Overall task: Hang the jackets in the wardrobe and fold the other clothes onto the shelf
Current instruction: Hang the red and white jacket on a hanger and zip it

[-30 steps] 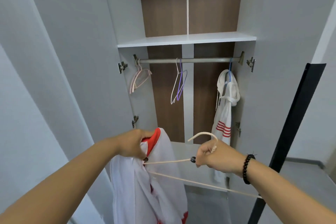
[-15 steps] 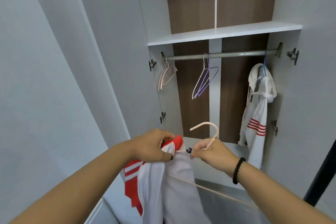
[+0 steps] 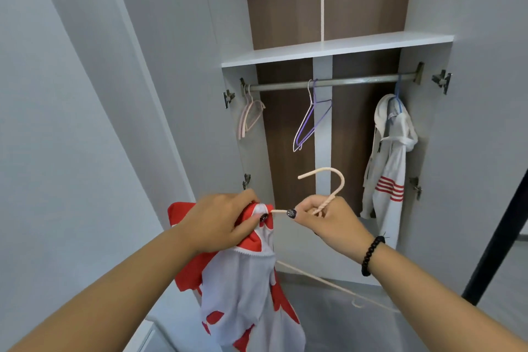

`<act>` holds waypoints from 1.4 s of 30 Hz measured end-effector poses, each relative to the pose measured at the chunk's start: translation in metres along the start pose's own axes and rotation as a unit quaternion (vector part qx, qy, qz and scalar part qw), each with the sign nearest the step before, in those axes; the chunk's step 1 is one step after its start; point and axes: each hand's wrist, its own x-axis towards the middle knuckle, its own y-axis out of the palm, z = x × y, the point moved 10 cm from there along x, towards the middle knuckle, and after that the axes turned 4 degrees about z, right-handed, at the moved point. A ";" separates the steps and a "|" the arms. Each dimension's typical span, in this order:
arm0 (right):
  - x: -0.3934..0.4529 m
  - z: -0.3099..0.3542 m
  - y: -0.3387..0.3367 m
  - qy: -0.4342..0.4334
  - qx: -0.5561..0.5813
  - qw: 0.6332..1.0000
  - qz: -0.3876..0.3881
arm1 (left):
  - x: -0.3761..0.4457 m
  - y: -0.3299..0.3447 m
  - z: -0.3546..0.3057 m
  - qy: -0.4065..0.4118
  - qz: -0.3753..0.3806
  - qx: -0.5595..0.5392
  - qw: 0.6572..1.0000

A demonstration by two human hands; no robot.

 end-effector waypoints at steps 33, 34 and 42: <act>0.022 -0.135 0.025 0.108 -0.122 0.980 -0.112 | -0.078 0.004 0.152 -0.150 -0.061 -0.322 0.933; 0.021 -0.132 0.007 0.104 -0.150 0.976 -0.115 | -0.077 0.009 0.154 -0.155 -0.054 -0.326 0.931; 0.019 -0.112 -0.086 0.021 -0.404 0.915 -0.003 | -0.011 0.039 0.129 -0.117 0.001 -0.269 0.956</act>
